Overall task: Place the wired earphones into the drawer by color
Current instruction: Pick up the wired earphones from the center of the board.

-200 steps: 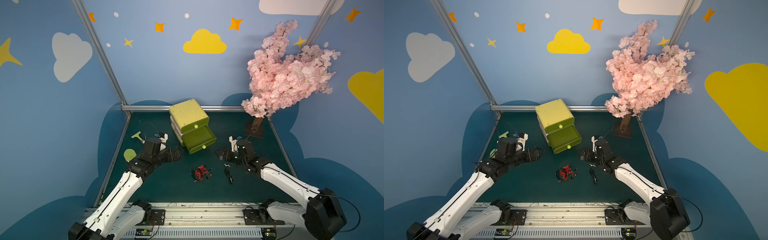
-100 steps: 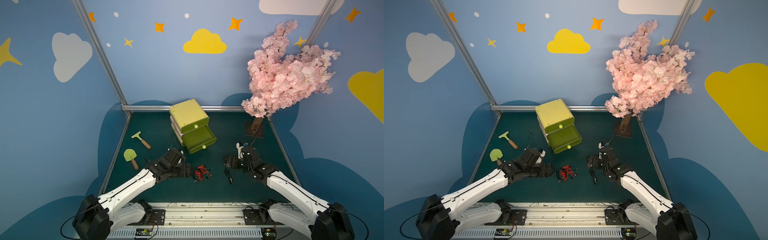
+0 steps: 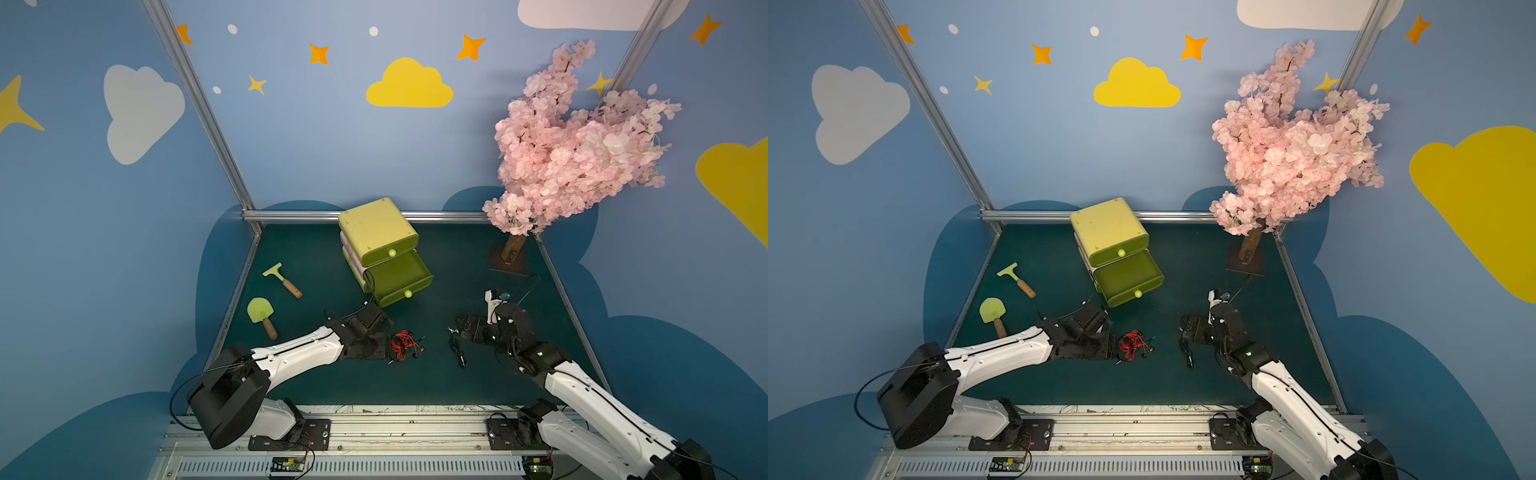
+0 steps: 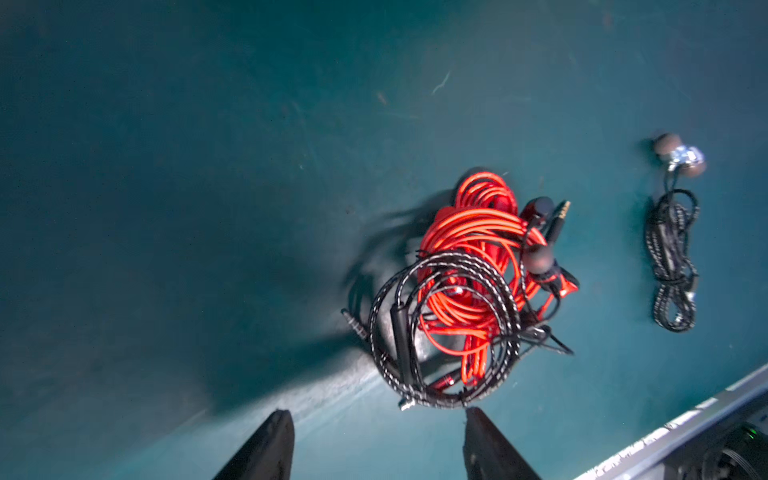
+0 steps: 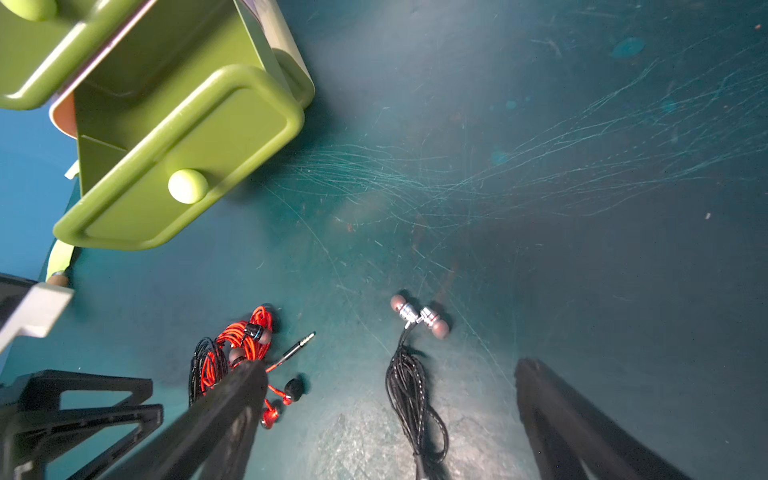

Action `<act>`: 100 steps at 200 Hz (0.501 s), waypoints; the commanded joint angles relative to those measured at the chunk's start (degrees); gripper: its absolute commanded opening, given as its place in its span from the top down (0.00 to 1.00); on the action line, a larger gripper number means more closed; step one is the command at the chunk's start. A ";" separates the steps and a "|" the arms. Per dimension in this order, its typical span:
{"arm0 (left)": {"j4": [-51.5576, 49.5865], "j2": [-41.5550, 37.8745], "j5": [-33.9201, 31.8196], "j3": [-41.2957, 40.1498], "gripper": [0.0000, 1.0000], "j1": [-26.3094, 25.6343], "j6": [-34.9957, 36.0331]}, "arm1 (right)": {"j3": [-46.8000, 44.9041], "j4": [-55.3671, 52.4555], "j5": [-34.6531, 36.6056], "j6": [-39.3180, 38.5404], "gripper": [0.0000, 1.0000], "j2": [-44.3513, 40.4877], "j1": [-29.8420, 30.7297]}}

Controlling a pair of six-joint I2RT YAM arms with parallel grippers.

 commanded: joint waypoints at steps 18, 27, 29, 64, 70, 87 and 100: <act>0.60 3.22 -1.98 2.37 0.37 -1.19 -0.26 | -2.71 2.78 2.05 -0.55 0.02 -4.81 -0.58; 0.71 3.57 -2.20 2.52 0.38 -1.30 -0.29 | -3.22 2.94 2.21 -0.59 0.02 -5.61 -0.65; 0.76 3.69 -2.24 2.56 0.38 -1.30 -0.26 | -3.28 2.83 2.22 -0.62 0.02 -5.81 -0.65; 0.83 4.90 -2.82 2.93 0.44 -1.43 -0.35 | -4.17 3.18 2.39 -0.55 0.02 -7.31 -0.82; 0.97 5.08 -2.87 2.86 0.46 -1.52 -0.44 | -4.17 3.11 2.42 -0.59 0.02 -7.39 -0.87; 1.45 5.62 -2.87 2.86 0.49 -1.59 -0.59 | -4.21 3.08 2.25 -0.64 0.02 -7.31 -0.91; 1.73 5.89 -2.78 2.75 0.51 -1.70 -0.82 | -4.27 3.17 2.01 -0.59 0.02 -7.21 -1.00</act>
